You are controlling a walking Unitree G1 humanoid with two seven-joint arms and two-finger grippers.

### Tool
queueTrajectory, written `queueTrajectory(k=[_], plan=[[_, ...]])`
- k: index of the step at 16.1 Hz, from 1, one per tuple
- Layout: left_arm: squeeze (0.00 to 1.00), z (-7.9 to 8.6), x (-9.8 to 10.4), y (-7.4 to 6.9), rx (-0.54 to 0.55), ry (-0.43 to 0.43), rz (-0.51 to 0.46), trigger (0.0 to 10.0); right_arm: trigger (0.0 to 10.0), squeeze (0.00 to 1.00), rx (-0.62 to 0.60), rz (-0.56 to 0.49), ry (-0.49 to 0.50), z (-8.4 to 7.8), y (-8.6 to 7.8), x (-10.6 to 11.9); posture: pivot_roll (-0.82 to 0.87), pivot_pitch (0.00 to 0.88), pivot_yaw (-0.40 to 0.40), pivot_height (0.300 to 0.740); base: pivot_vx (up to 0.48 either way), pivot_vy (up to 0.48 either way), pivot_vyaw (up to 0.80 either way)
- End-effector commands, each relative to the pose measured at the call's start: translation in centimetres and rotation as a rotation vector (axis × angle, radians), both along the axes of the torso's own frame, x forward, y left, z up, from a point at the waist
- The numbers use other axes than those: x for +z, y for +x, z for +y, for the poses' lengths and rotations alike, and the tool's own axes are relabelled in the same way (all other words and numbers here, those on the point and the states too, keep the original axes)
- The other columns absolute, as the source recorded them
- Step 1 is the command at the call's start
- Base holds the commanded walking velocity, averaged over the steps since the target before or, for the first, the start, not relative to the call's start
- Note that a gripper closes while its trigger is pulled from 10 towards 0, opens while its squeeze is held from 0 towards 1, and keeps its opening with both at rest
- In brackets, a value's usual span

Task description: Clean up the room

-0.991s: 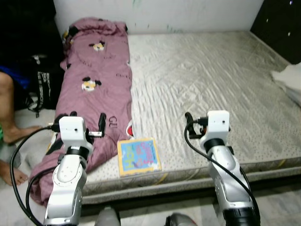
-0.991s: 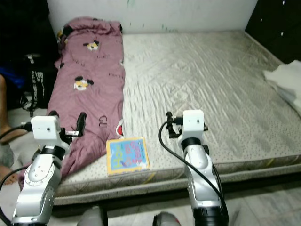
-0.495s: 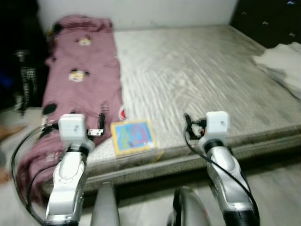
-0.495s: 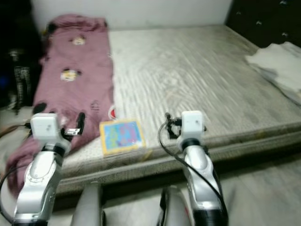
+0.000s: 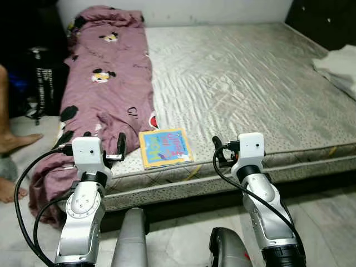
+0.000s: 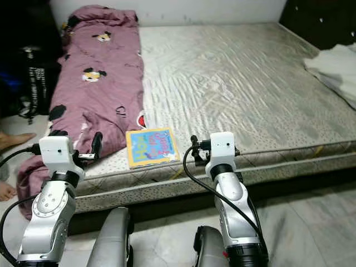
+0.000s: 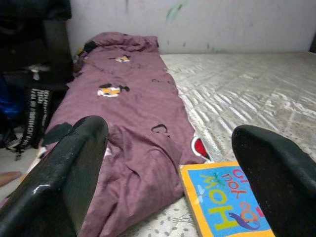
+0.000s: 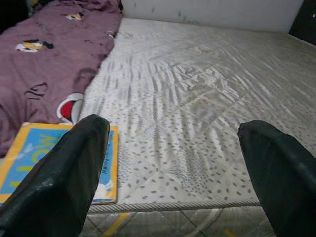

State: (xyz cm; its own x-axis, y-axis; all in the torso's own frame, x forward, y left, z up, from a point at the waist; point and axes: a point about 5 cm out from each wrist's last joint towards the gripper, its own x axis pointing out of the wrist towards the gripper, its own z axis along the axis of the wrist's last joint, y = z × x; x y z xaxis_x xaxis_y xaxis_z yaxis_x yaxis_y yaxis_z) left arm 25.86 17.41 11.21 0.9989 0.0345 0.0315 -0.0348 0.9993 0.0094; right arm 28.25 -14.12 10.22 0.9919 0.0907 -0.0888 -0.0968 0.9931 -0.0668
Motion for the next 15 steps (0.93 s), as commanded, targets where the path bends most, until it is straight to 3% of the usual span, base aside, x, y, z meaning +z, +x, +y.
queueTrajectory(k=[1,8,15], plan=[[0.0,-0.09,0.3,0.07,-0.005,-0.003,-0.007,10.0,10.0,0.0,0.011,-0.019,0.003,0.05,0.16,0.46,0.05,0.026,-0.015,0.621,0.0,0.0,0.0],[0.0,-0.28,0.26,0.19,-0.005,-0.006,-0.007,10.0,10.0,0.0,0.034,-0.022,0.002,0.29,0.19,0.46,0.05,0.014,-0.016,0.561,0.0,0.0,0.0],[0.0,-0.2,0.19,0.24,0.007,-0.018,-0.002,10.0,10.0,0.0,0.036,-0.006,0.005,0.32,0.26,0.19,0.05,0.009,-0.018,0.561,0.0,0.0,0.0]])
